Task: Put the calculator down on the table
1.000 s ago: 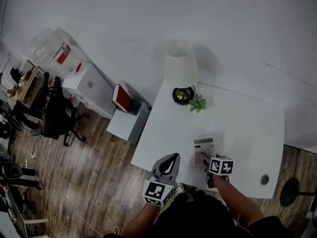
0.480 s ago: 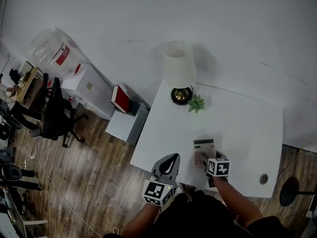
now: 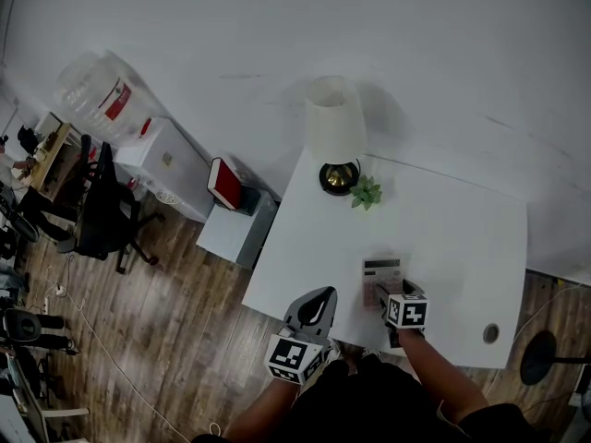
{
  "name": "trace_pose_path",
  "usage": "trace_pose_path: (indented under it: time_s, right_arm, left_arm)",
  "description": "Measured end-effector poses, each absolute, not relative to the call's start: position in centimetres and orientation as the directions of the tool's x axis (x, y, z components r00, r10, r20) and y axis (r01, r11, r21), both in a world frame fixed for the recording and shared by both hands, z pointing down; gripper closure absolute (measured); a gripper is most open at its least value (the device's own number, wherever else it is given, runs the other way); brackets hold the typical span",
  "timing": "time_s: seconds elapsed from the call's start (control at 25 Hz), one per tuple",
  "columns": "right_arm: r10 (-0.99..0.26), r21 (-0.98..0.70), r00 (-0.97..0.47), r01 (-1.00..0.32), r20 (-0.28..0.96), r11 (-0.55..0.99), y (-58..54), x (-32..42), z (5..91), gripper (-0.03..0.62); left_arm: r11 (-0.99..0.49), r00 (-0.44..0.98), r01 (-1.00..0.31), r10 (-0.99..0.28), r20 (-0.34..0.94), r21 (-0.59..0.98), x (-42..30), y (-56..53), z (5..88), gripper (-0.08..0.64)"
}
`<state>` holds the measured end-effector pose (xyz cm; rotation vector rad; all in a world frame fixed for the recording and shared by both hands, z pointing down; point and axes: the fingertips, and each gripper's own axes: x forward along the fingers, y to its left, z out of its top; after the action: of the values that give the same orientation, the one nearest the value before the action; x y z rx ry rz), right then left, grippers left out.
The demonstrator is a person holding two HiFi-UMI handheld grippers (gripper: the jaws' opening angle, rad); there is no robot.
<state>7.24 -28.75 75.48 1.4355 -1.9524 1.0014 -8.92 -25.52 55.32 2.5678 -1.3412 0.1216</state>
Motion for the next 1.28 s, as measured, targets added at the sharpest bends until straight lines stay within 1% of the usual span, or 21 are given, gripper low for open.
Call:
trace_pose_path:
  time_s: [0.12, 0.28, 0.44, 0.64, 0.76, 0.84, 0.96, 1.16, 1.28]
  right_arm:
    - [-0.592, -0.27, -0.309, -0.95, 0.744, 0.156, -29.0, 7.4, 74.5, 0.236]
    - [-0.661, -0.315, -0.332, -0.937, 0.673, 0.15, -30.2, 7.4, 70.6, 0.259]
    - [-0.735, -0.335, -0.373, -0.919, 0.566, 0.209, -31.6, 7.1, 65.0, 0.287]
    - [-0.807, -0.291, -0.422, -0.901, 0.414, 0.322, -32.5, 6.1, 56.9, 0.33]
    - [-0.834, -0.296, -0.454, -0.881, 0.314, 0.369, -32.3, 5.6, 52.0, 0.359]
    - [-0.847, -0.289, -0.467, -0.872, 0.253, 0.395, -32.1, 5.4, 49.2, 0.387]
    - [-0.862, -0.232, -0.475, -0.871, 0.177, 0.432, -31.5, 5.2, 45.9, 0.446]
    - [-0.88, -0.073, -0.467, -0.884, 0.091, 0.462, -30.3, 5.1, 42.6, 0.572]
    - [-0.884, 0.023, -0.462, -0.885, 0.065, 0.464, -29.5, 4.8, 41.9, 0.574]
  left_arm:
    - [-0.544, 0.57, -0.82, -0.8, 0.186, 0.174, -9.1, -25.6, 55.2, 0.54]
    - [-0.534, 0.562, -0.826, -0.806, 0.184, 0.181, -9.3, -25.8, 54.9, 0.54]
    - [-0.536, 0.563, -0.825, -0.806, 0.183, 0.179, -9.1, -25.9, 54.7, 0.54]
    - [-0.564, 0.581, -0.814, -0.797, 0.166, 0.142, -8.6, -26.1, 53.5, 0.54]
    - [-0.549, 0.576, -0.815, -0.8, 0.166, 0.183, -8.7, -26.3, 52.2, 0.54]
    - [-0.546, 0.575, -0.813, -0.807, 0.133, 0.199, -8.9, -26.4, 51.2, 0.54]
    - [-0.557, 0.578, -0.811, -0.809, 0.104, 0.178, -9.1, -26.3, 49.8, 0.54]
    - [-0.529, 0.546, -0.833, -0.832, 0.092, 0.163, -9.1, -26.6, 48.0, 0.54]
    - [-0.526, 0.54, -0.838, -0.838, 0.082, 0.141, -8.9, -26.6, 47.6, 0.54]
